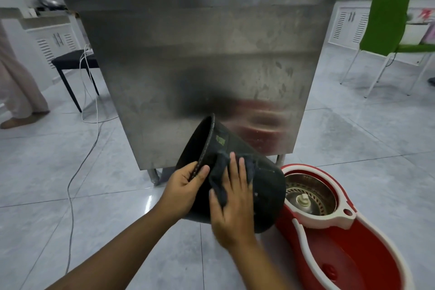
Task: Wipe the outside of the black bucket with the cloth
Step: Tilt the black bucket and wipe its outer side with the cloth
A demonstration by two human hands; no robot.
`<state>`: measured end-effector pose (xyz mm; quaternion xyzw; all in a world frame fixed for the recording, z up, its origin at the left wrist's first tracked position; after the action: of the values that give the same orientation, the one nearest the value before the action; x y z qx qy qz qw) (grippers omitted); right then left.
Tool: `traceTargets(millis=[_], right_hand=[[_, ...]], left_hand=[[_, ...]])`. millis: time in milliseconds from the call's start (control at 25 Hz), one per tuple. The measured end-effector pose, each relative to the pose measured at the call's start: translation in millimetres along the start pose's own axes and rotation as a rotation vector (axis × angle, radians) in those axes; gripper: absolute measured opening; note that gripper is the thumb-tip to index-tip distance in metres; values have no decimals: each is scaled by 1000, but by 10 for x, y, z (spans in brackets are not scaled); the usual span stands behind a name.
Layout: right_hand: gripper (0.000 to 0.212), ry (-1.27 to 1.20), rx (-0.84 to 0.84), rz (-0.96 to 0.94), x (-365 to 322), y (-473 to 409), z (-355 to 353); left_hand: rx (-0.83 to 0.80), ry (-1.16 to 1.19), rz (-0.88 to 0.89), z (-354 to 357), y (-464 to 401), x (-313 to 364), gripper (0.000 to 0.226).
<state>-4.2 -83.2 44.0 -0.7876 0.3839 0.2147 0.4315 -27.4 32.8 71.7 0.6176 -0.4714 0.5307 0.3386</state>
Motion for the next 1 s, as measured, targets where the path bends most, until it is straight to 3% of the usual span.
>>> traceTargets(millis=[120, 240, 360, 480, 560, 760, 880, 1000], right_hand=[[61, -102, 65, 262, 615, -243, -200], [68, -95, 164, 481, 1097, 62, -230], [76, -79, 115, 411, 606, 422, -10], [70, -16, -55, 87, -66, 298, 137], [65, 72, -44, -35, -84, 71, 73], [58, -170, 105, 496, 1081, -10, -184], [66, -135, 168, 494, 917, 231, -127], [65, -164, 58, 305, 542, 150, -17]], left_hand=[[51, -57, 29, -105, 12, 28, 25], [125, -49, 10, -196, -25, -2, 30], [72, -56, -3, -133, -60, -43, 27], [-18, -142, 24, -29, -52, -104, 20], [-17, -128, 27, -41, -40, -113, 21], [94, -119, 29, -191, -14, -60, 26], [68, -129, 22, -150, -22, -62, 28], [5, -159, 51, -55, -14, -32, 34]])
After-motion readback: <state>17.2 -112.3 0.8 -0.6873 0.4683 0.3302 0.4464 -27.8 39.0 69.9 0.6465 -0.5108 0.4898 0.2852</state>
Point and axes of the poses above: each hand's wrist, its own y-axis away from the middle knuckle, its own z-axis out of the palm, x = y × z, the point moved 5 cm from there along -y, towards the middle knuckle, and after that the axes turned 1 degree about -y, right-handed, at the moved point
